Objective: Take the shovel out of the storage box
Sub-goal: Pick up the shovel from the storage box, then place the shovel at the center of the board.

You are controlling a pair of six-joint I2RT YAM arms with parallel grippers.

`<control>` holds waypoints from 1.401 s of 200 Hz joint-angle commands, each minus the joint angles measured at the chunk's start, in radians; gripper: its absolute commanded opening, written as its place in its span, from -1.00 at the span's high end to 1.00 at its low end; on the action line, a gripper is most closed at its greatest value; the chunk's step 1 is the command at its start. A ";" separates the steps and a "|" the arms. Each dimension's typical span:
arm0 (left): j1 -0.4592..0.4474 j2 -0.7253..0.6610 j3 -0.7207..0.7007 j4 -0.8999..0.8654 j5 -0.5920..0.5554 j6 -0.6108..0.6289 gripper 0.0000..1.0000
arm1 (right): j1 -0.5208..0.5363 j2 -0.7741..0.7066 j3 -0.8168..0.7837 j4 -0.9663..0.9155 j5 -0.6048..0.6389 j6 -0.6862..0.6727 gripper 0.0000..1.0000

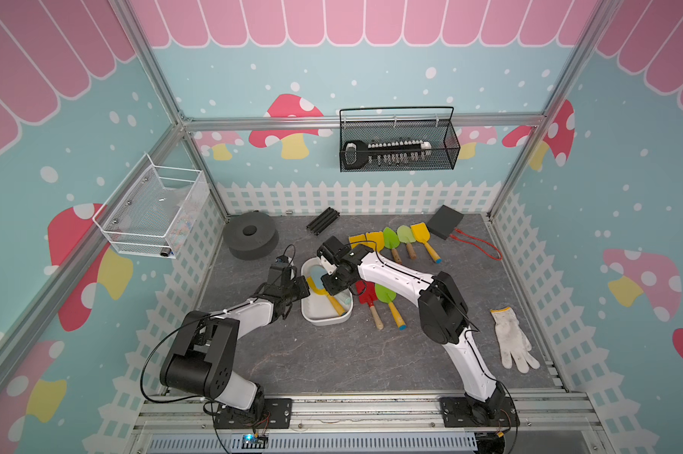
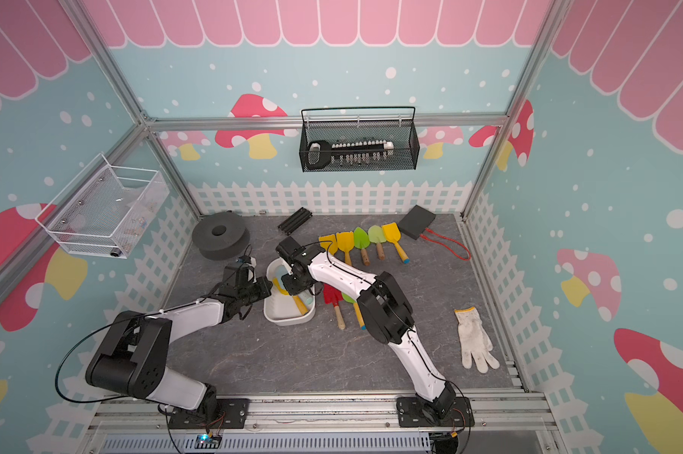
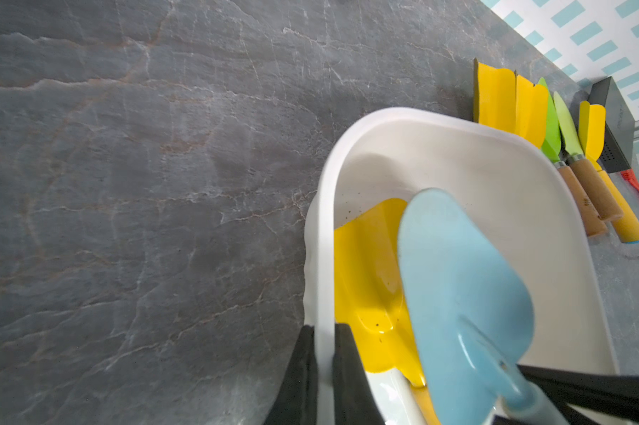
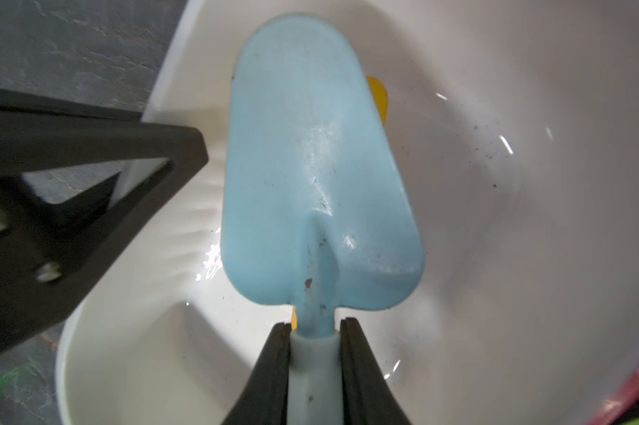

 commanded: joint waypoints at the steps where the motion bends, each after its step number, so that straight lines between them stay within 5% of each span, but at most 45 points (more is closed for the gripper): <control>1: -0.002 0.022 0.015 -0.024 0.011 0.007 0.96 | 0.005 -0.064 -0.029 0.037 0.005 0.006 0.67; 140: -0.002 0.013 0.006 -0.016 0.008 0.003 0.97 | -0.060 -0.277 -0.278 0.131 0.013 0.035 0.66; 280: -0.002 0.013 0.007 -0.023 0.000 0.005 0.95 | -0.321 -0.548 -0.656 0.182 -0.063 0.007 0.66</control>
